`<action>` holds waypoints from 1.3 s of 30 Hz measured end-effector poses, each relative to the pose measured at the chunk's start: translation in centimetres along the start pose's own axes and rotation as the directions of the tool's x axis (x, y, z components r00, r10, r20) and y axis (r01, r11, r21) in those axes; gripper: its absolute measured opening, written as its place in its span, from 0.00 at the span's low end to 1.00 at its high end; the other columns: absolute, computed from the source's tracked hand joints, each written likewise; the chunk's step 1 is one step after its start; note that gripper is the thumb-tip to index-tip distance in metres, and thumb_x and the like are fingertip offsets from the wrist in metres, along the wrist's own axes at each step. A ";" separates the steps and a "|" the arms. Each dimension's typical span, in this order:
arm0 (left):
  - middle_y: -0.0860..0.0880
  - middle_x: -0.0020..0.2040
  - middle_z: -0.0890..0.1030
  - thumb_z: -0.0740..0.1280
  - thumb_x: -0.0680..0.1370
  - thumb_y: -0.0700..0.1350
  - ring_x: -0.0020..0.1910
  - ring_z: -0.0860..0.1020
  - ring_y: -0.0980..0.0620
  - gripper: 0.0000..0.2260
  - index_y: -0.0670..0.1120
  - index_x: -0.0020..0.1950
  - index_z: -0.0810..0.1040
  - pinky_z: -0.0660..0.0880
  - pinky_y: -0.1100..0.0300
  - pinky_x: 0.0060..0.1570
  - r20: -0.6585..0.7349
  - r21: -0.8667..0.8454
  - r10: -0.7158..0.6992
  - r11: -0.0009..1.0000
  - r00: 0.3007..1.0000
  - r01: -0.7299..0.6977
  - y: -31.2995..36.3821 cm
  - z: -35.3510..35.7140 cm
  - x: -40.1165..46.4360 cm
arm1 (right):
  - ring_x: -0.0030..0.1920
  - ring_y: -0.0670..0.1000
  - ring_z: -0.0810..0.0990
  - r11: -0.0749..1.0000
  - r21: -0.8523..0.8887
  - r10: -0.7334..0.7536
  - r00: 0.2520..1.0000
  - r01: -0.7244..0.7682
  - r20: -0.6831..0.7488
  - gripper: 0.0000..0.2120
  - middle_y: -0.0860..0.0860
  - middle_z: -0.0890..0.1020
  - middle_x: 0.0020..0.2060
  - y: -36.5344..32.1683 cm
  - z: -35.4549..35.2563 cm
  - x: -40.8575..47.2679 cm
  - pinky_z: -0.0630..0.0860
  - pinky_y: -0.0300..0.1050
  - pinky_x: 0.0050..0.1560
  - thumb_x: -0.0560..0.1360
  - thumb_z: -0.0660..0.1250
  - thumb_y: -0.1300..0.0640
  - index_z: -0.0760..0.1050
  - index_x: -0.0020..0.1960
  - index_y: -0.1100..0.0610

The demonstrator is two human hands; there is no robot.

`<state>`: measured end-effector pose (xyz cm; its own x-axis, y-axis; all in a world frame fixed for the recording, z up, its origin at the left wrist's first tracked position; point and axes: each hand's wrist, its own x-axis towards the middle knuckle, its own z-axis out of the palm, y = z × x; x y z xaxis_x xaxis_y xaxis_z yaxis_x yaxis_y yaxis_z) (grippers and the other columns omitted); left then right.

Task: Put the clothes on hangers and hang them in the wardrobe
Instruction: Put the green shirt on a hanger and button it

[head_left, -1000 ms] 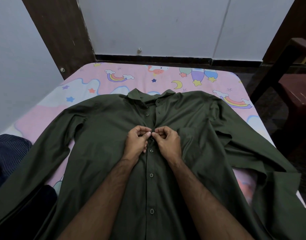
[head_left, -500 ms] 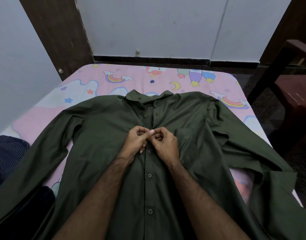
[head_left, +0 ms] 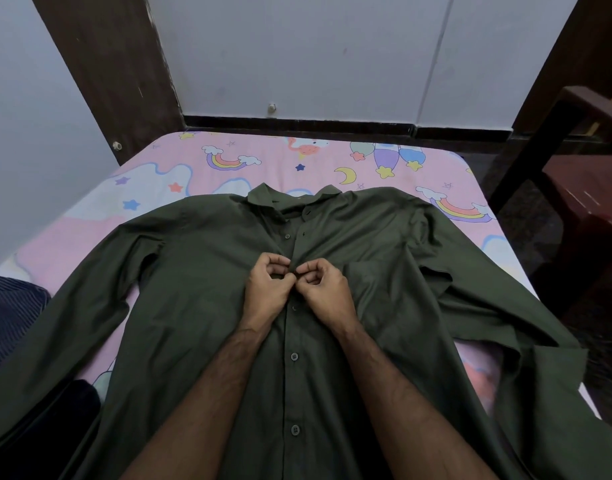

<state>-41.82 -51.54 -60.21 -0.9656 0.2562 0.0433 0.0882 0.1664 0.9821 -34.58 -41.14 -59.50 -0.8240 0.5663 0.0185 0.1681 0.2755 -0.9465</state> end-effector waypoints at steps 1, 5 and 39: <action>0.49 0.40 0.80 0.71 0.70 0.36 0.29 0.74 0.56 0.12 0.50 0.48 0.76 0.71 0.59 0.29 -0.002 -0.026 0.006 1.000 1.000 -0.006 0.1 0.0 -0.1 | 0.36 0.43 0.81 1.000 0.005 -0.007 1.000 0.007 -0.015 0.06 0.46 0.83 0.35 0.1 0.0 0.1 0.79 0.46 0.45 0.71 0.71 0.58 0.80 0.47 0.49; 0.45 0.41 0.78 0.70 0.75 0.30 0.19 0.68 0.58 0.12 0.44 0.51 0.73 0.62 0.66 0.17 0.041 -0.140 -0.040 0.989 0.998 0.046 0.4 -0.2 -0.3 | 0.38 0.46 0.84 0.999 -0.016 -0.033 0.998 0.032 -0.062 0.01 0.48 0.84 0.36 0.6 0.4 0.6 0.81 0.49 0.47 0.75 0.71 0.55 0.80 0.47 0.50; 0.52 0.62 0.75 0.60 0.74 0.55 0.60 0.76 0.47 0.17 0.52 0.61 0.75 0.75 0.45 0.54 -0.109 0.893 0.128 0.448 0.986 0.041 5.1 -46.0 -52.2 | 0.53 0.55 0.79 0.555 0.052 -0.335 0.166 0.830 0.927 0.12 0.56 0.80 0.52 -21.1 13.4 -38.6 0.74 0.51 0.58 0.76 0.69 0.62 0.79 0.59 0.58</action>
<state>-2.22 -107.83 -49.08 -0.9673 0.1700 0.1884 0.2186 0.9354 0.2778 -13.61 -79.25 -44.54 -0.6949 -0.7188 0.0215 -0.6189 0.5826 -0.5269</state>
